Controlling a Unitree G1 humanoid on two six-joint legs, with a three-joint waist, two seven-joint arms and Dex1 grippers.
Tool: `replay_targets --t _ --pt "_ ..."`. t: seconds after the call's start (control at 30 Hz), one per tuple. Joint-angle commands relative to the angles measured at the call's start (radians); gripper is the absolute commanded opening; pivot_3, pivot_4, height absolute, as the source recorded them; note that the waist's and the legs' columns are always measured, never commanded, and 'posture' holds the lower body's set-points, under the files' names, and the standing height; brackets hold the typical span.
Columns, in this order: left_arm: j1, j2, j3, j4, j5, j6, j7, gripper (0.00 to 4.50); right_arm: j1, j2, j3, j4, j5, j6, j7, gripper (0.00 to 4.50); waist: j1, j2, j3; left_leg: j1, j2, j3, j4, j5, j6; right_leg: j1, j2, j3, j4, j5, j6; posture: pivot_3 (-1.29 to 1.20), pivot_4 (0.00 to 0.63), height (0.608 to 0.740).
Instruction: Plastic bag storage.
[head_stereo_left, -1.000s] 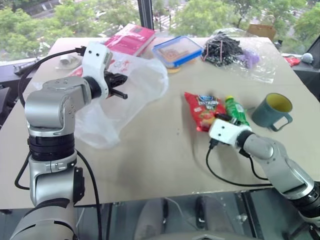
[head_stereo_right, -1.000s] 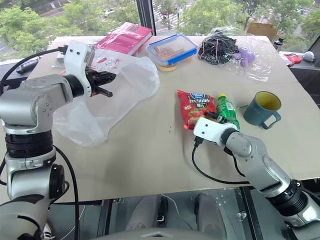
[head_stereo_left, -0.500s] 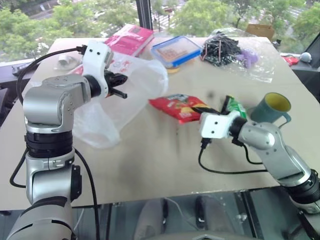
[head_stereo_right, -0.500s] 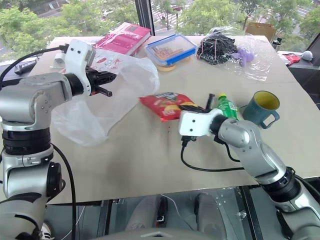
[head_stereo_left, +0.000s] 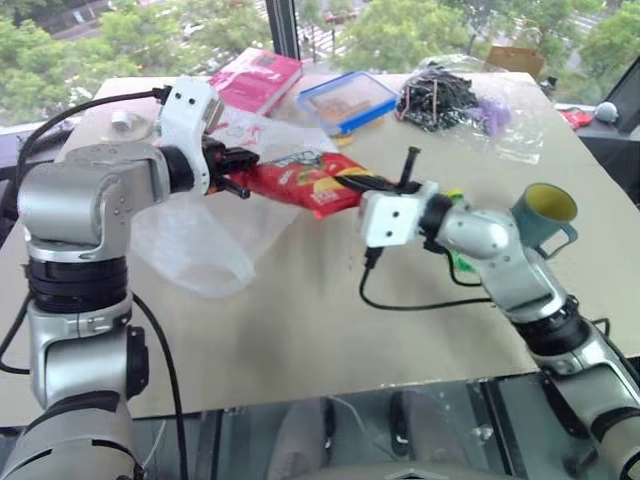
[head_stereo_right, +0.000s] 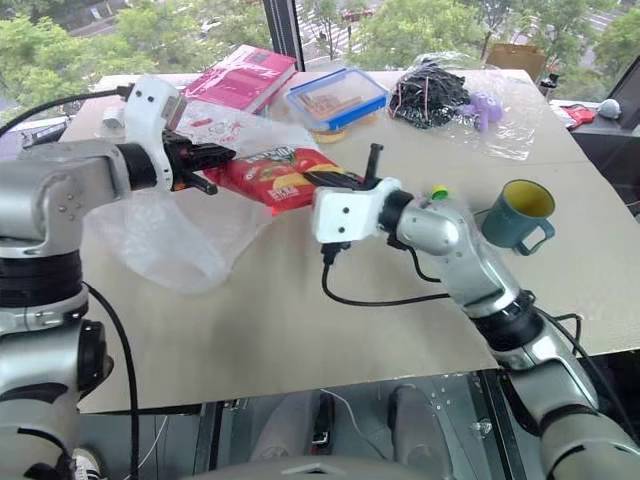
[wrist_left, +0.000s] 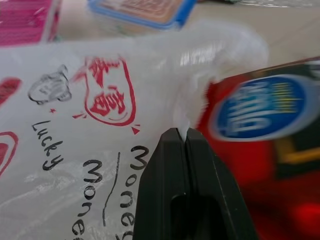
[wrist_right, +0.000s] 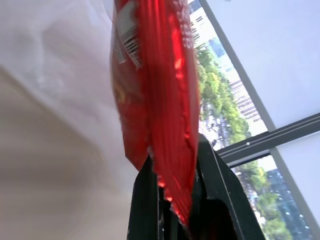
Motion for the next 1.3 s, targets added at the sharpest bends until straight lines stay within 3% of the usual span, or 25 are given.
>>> replay_targets --t 0.03,0.27,0.67,0.8,1.03,1.17,1.3 --pt "-0.022 0.006 0.035 -0.047 -0.051 0.041 -0.009 0.0 -0.054 0.039 0.012 0.076 -0.041 -0.119 -0.047 0.05 0.0 0.0 0.0 0.0 0.0 0.0 0.0 0.0 0.0 0.0 0.0 0.0 0.0 0.0 0.0 0.0 0.15 0.74" --pt "-0.036 -0.006 0.072 -0.068 -0.125 0.121 0.001 0.0 -0.106 0.121 0.044 0.275 -0.117 -0.263 -0.12 0.05 -0.004 0.0 0.0 0.0 0.0 -0.001 0.0 0.001 -0.001 -0.001 0.0 0.0 0.002 0.0 0.0 0.0 0.15 0.74" --pt "-0.104 -0.093 0.197 -0.088 -0.239 0.364 0.07 0.0 -0.295 0.256 0.042 0.644 -0.327 -0.311 -0.489 0.05 -0.012 0.0 0.0 0.0 0.0 -0.002 -0.001 0.003 -0.004 -0.003 0.0 0.0 0.006 0.0 -0.001 0.0 0.15 0.74" --pt "-0.125 -0.128 0.215 -0.078 -0.277 0.377 0.091 0.0 -0.37 0.318 0.101 0.81 -0.387 -0.33 -0.582 0.05 -0.026 0.0 0.0 0.001 -0.001 -0.002 -0.002 0.003 -0.005 -0.003 -0.001 0.0 0.006 0.0 -0.001 0.0 0.15 0.74" --pt "-0.113 -0.192 0.219 -0.107 -0.337 0.377 0.158 0.0 -0.506 0.476 0.175 1.204 -0.446 -0.343 -0.683 0.05 -0.051 0.0 0.0 0.001 0.0 -0.002 -0.005 0.005 -0.008 -0.006 -0.001 0.001 0.009 -0.001 -0.002 0.0 0.15 0.74" --pt "-0.09 -0.228 0.235 -0.128 -0.379 0.377 0.22 0.0 -0.539 0.512 0.158 1.34 -0.415 -0.345 -0.639 0.05 -0.051 0.001 0.0 0.0 0.0 -0.003 -0.006 0.005 -0.009 -0.007 -0.002 0.001 0.009 -0.001 -0.002 0.0 0.15 0.74" --pt "-0.075 -0.254 0.243 -0.127 -0.356 0.377 0.28 0.0 -0.541 0.473 0.12 1.323 -0.364 -0.391 -0.569 1.34 -0.053 0.001 0.001 0.0 0.0 -0.003 -0.006 0.005 -0.009 -0.007 -0.002 0.001 0.009 -0.001 -0.002 0.0 0.15 0.74"
